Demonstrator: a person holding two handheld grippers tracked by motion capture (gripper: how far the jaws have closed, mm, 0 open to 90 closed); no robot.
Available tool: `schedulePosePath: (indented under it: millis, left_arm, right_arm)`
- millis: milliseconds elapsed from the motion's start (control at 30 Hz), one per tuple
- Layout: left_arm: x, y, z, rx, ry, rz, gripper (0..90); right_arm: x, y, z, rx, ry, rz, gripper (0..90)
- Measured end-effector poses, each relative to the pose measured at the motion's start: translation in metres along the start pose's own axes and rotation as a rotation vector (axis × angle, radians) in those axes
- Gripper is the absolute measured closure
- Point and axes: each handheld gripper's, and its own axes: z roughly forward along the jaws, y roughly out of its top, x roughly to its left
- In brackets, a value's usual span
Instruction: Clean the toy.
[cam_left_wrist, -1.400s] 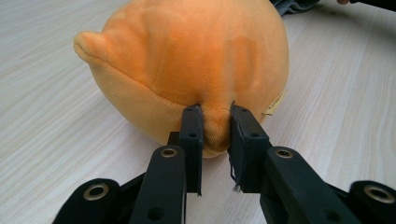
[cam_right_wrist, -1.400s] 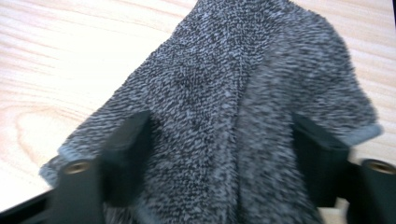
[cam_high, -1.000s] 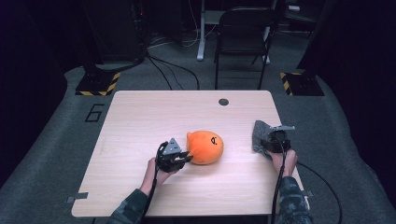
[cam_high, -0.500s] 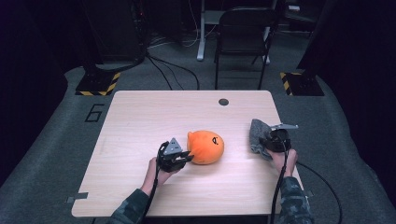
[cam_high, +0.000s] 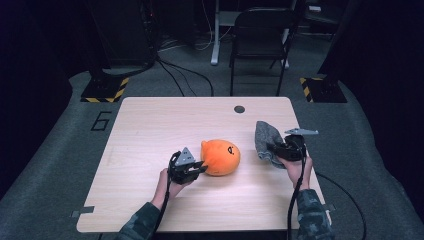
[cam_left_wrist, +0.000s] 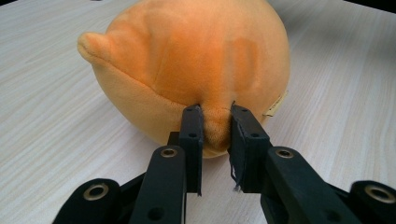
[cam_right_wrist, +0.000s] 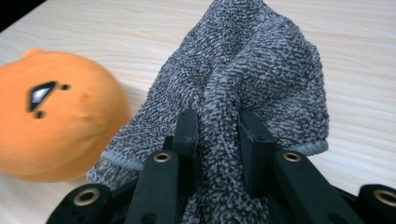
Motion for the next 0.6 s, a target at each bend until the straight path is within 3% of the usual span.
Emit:
schedulePosePath:
  millis: [267, 600]
  left_arm:
    - [-0.001, 0.001, 0.0, -0.009, 0.013, 0.011, 75.9]
    - [-0.004, 0.002, 0.001, -0.018, 0.025, 0.016, 76.6]
  right_arm:
    - [0.039, 0.012, 0.008, 0.008, 0.109, -0.068, 70.7]
    - [0.091, 0.024, 0.02, 0.023, 0.197, -0.183, 70.3]
